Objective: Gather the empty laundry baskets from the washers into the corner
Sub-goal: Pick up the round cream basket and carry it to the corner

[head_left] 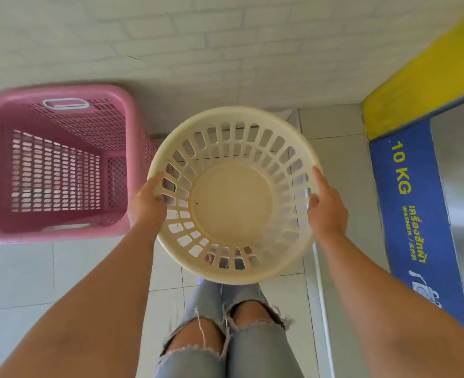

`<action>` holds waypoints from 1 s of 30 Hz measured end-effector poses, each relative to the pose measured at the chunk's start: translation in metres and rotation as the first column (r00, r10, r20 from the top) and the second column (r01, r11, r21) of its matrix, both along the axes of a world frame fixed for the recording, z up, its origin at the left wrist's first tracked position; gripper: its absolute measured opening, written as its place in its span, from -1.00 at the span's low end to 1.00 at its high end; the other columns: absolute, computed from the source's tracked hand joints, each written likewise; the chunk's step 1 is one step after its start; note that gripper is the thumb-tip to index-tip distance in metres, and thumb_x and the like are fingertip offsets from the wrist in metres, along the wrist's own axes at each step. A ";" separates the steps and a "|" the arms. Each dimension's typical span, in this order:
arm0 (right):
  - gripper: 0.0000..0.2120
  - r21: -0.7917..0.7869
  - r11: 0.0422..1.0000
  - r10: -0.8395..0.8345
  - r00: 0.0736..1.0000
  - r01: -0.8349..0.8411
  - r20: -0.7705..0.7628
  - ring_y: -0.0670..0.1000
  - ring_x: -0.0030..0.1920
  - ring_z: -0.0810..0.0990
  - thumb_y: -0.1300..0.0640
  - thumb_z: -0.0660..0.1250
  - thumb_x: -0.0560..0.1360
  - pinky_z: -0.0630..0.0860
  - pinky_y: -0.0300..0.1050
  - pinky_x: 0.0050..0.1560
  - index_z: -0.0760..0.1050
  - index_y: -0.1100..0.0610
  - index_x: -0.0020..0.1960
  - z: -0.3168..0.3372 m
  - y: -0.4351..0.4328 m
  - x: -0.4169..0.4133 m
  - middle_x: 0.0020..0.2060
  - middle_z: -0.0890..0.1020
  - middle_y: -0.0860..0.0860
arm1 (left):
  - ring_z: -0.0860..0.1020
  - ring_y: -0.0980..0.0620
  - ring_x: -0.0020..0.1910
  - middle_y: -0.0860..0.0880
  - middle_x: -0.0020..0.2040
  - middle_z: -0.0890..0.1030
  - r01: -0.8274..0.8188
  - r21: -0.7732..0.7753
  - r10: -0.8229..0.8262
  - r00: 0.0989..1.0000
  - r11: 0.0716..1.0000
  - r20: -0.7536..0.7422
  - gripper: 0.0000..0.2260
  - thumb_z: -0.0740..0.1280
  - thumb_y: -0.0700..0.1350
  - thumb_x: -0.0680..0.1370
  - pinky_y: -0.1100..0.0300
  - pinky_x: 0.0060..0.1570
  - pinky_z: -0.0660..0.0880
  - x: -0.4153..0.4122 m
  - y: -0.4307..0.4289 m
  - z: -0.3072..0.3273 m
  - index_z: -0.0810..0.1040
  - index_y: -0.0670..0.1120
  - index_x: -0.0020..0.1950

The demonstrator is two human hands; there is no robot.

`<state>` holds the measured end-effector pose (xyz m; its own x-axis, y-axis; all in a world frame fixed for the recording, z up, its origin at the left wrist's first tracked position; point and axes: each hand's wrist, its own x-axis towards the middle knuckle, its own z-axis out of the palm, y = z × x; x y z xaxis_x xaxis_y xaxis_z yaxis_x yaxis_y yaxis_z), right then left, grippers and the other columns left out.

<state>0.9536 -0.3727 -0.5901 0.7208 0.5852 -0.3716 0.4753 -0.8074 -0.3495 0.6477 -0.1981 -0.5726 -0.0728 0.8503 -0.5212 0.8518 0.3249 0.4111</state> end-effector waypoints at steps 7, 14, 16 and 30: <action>-0.44 0.017 1.000 0.003 1.000 -0.004 0.029 0.14 -0.06 0.58 0.16 0.11 0.63 0.37 -0.11 -0.12 0.08 -0.29 0.51 -0.074 0.062 0.024 0.13 0.52 0.08 | 0.59 -0.06 0.08 0.03 0.29 0.55 -0.011 0.045 0.012 1.000 0.999 -0.004 -0.42 0.14 -0.33 0.53 -0.01 0.02 0.58 0.029 0.052 -0.073 0.40 0.24 0.40; -0.42 0.051 0.997 0.052 0.998 -0.054 0.037 0.16 -0.01 0.59 0.21 0.12 0.61 0.38 -0.08 -0.08 0.11 -0.25 0.52 -0.164 0.112 0.038 0.16 0.53 0.07 | 0.59 -0.05 -0.09 0.03 0.10 0.62 -0.017 0.017 0.019 0.995 1.000 -0.098 -0.45 0.17 -0.24 0.55 0.09 -0.15 0.56 0.031 0.092 -0.166 0.35 0.35 0.38; -0.42 0.073 0.994 0.079 0.995 -0.083 0.057 0.14 -0.03 0.60 0.22 0.13 0.62 0.35 -0.13 -0.14 0.12 -0.23 0.52 -0.187 0.122 0.040 0.15 0.53 0.08 | 0.56 0.02 -0.18 0.05 0.11 0.59 -0.031 0.002 0.031 0.995 1.000 -0.096 -0.48 0.18 -0.20 0.58 0.22 -0.33 0.46 0.028 0.100 -0.191 0.32 0.37 0.38; -0.36 0.102 0.978 0.181 0.983 -0.183 0.031 0.03 -0.05 0.58 0.23 0.18 0.59 0.41 -0.15 -0.18 0.08 -0.29 0.50 -0.274 0.163 0.050 0.22 0.55 -0.03 | 0.58 -0.12 -0.18 -0.11 0.02 0.65 0.076 -0.005 -0.075 0.961 0.997 -0.266 -0.51 0.26 -0.06 0.59 0.00 -0.16 0.60 0.012 0.125 -0.276 0.25 0.34 0.44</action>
<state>1.0039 -0.2092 -0.8642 0.6057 0.7420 -0.2874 0.6191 -0.6664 -0.4155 0.6599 -0.0730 -0.8482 -0.1437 0.8616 -0.4869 0.9525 0.2539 0.1682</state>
